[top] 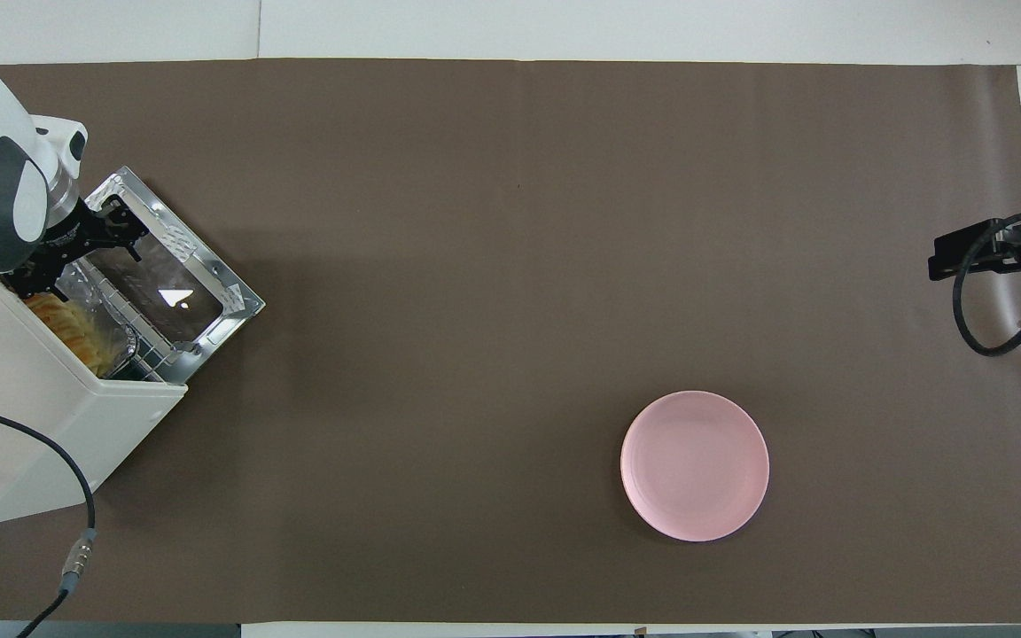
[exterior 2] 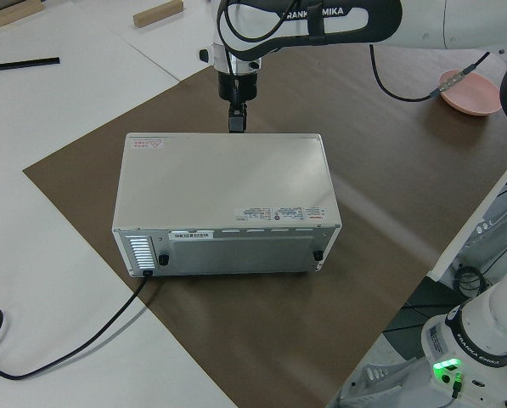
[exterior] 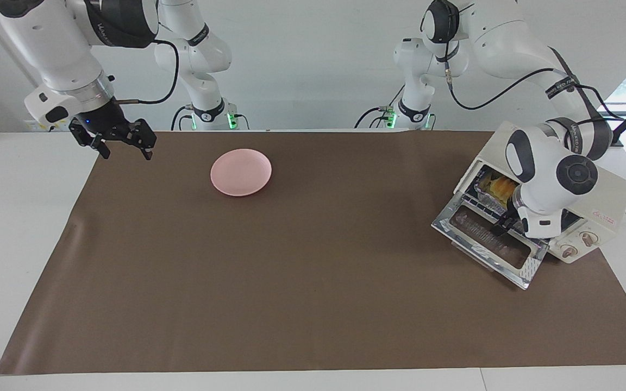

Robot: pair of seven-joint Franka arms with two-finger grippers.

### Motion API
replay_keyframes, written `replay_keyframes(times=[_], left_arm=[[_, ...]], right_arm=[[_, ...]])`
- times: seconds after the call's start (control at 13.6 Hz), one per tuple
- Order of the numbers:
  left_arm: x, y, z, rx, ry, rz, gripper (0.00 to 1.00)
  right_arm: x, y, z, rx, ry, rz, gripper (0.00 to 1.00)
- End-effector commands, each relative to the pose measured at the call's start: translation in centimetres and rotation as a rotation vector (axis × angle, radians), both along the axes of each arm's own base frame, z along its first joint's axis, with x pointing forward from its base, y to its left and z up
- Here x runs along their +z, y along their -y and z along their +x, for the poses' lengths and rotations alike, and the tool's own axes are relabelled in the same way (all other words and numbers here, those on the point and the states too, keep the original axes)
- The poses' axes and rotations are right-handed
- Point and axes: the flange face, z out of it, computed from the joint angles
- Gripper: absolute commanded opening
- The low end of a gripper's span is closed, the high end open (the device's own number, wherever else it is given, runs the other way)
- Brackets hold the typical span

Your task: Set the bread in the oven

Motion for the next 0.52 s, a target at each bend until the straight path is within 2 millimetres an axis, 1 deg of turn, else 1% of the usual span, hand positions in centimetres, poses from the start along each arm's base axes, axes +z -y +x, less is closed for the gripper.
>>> replay_keyframes(times=[0.0, 0.07, 0.22, 0.37, 0.44], left_arm=[[2.5, 0.6, 0.3, -0.093, 0.019, -0.004, 1.00], [3.1, 1.2, 0.4, -0.126, 0.014, -0.012, 1.00], [6.2, 1.9, -0.6, -0.202, -0.026, -0.052, 1.00], [12.4, 4.0, -2.9, -0.323, -0.003, -0.117, 1.00], [15.2, 4.7, -4.5, -0.359, 0.012, -0.145, 1.00]], right_arm=[[0.0, 0.1, -0.8, 0.017, -0.007, -0.009, 1.00], [0.1, 0.1, -0.7, 0.017, -0.004, -0.009, 1.00], [0.1, 0.2, -0.8, 0.015, -0.006, -0.009, 1.00], [0.1, 0.2, -0.8, 0.015, -0.006, -0.009, 1.00], [0.1, 0.2, -0.8, 0.015, -0.006, -0.009, 1.00]])
